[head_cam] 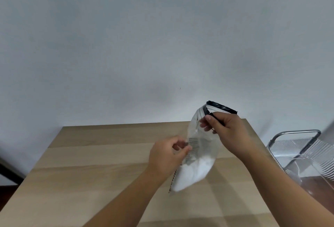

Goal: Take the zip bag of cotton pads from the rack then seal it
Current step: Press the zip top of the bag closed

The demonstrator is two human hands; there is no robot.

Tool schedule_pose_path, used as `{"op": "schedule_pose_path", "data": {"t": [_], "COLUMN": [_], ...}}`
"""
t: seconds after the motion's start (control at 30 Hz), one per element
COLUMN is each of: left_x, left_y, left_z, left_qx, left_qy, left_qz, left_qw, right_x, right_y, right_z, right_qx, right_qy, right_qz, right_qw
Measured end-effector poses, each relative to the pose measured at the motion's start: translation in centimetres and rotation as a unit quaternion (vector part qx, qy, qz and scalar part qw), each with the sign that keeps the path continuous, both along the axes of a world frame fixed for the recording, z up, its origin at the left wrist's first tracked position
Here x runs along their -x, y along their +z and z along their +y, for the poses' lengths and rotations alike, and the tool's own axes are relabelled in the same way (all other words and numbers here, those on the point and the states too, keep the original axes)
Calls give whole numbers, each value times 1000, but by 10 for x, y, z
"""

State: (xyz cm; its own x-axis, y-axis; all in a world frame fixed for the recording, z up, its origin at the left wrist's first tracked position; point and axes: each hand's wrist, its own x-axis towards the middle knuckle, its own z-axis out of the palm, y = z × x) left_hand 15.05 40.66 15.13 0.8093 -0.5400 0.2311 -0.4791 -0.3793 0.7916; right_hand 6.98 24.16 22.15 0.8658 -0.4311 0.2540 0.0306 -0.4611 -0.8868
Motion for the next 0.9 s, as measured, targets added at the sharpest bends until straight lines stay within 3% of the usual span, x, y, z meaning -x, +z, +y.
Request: {"op": "schedule_pose_path", "data": {"t": [0.17, 0.27, 0.5, 0.7, 0.9], "left_x": [-7, -6, 3, -16, -28], "left_y": [-11, -12, 6, -3, -14], "left_z": [8, 11, -6, 11, 27], "left_qx": [-32, -22, 123, 190, 215], "left_qy": [3, -5, -81, -14, 30], "left_qz": [-51, -32, 183, 269, 285], "left_qw": [998, 999, 972, 944, 934], "right_x": [5, 8, 6, 13, 14], "right_y": [10, 12, 16, 0, -11], "right_z": [-2, 3, 6, -31, -33], "right_qx": [6, 8, 82, 228, 204], "right_qy": [-72, -54, 53, 65, -10], "right_qz": [-17, 5, 43, 182, 125], "right_qw": [997, 998, 994, 954, 971]}}
